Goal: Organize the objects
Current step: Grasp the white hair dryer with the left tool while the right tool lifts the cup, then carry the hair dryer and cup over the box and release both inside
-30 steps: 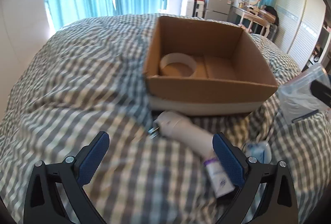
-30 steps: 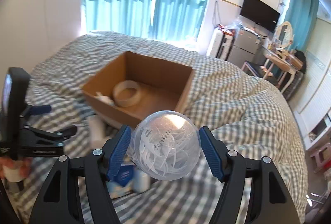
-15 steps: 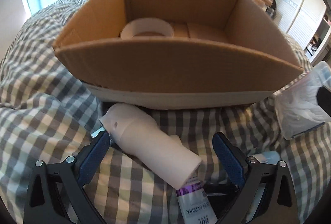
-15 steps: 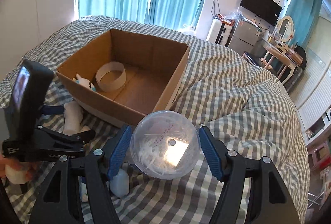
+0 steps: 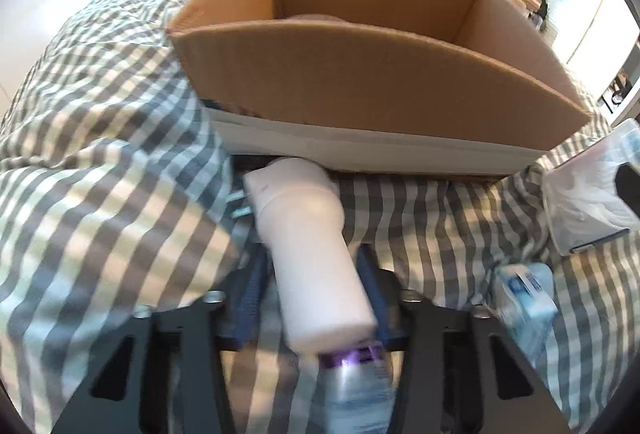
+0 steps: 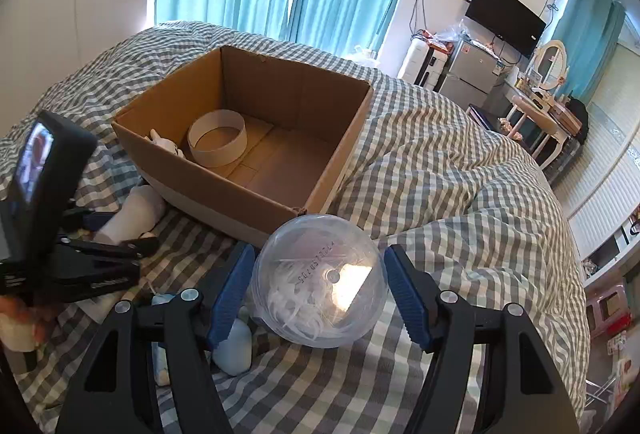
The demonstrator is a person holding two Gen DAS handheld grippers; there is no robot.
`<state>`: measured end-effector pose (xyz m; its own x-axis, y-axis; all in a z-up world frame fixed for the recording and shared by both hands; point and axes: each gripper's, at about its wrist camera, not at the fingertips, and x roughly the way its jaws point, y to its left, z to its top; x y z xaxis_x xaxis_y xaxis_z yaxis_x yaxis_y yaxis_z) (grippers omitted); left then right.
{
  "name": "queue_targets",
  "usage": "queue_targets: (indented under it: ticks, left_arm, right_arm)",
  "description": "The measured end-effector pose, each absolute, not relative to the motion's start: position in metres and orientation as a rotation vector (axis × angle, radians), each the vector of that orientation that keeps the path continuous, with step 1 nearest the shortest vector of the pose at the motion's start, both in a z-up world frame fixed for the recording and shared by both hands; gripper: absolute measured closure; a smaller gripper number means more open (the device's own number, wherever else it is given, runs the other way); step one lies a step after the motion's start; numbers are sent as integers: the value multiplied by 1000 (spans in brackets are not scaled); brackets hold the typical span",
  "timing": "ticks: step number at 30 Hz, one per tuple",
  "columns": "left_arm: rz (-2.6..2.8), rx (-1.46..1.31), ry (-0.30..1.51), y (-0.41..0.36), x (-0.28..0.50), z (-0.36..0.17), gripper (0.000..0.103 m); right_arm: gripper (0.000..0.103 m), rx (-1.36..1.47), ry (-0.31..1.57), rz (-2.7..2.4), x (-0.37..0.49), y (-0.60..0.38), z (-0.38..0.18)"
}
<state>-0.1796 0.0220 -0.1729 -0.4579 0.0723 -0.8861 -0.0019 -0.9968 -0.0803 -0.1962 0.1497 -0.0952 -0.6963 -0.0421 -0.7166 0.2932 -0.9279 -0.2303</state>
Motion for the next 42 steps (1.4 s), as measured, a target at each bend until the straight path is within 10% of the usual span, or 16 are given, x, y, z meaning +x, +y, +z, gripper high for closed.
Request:
queue_targets:
  ticks: [27,42]
  left_arm:
    - [2811,-1170,-72,2,-92,-63,71]
    - [2856,-945,3,13,-170,15,71]
  right_arm:
    - [36,864,540,-2754,-109,116,-14]
    - [36,711,389,-2774,-184,106,62]
